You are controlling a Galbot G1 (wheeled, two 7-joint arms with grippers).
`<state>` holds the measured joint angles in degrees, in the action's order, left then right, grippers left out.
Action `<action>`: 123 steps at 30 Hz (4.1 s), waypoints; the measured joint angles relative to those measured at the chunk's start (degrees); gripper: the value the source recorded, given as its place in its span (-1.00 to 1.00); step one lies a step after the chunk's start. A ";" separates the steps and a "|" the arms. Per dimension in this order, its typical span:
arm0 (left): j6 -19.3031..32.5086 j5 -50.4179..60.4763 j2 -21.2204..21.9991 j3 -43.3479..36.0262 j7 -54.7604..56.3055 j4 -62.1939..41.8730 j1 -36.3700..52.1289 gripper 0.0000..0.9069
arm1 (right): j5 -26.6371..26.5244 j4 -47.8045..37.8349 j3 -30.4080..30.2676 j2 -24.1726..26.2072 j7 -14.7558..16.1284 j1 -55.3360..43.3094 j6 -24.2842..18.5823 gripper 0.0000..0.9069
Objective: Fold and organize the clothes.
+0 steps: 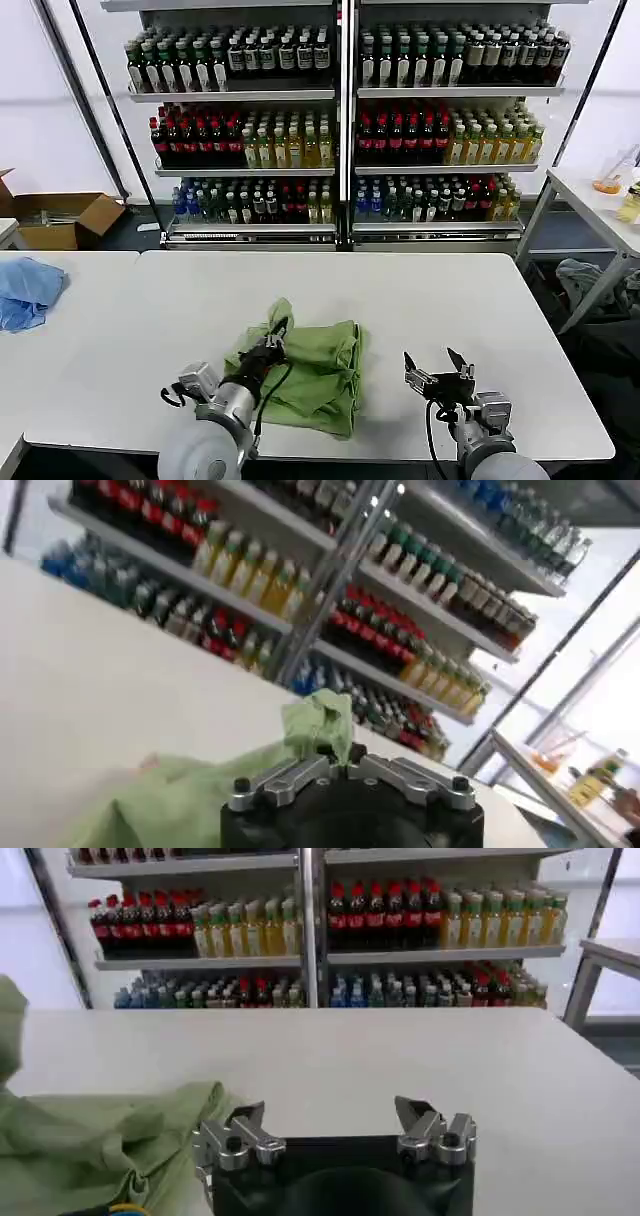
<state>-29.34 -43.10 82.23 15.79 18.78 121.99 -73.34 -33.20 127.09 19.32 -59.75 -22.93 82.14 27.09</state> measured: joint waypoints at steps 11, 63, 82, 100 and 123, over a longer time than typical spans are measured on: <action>0.69 -0.52 3.73 -4.04 -1.07 -6.37 2.35 1.00 | 0.36 0.19 -0.02 -0.70 0.10 0.30 -0.11 1.00; -3.27 20.07 0.06 6.19 -4.89 -11.67 -2.03 -0.91 | -0.27 0.85 0.21 -0.30 0.39 -0.24 -0.46 1.00; -3.35 6.70 0.37 10.31 -2.65 -9.43 -0.43 -0.93 | -0.27 1.65 0.75 -0.12 0.16 0.28 -0.48 1.00; -3.15 16.27 -11.66 23.23 -2.64 1.58 2.26 -0.93 | -0.06 3.14 0.22 0.17 -0.38 0.05 -0.17 1.00; -1.35 49.90 -4.94 -0.08 -8.46 -6.03 1.58 -0.96 | 1.28 4.26 1.27 -1.37 -0.14 2.73 -0.46 1.00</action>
<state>-30.69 6.80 77.29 15.71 10.33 115.95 -71.75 -31.92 131.35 20.60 -61.11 -23.06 84.88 26.63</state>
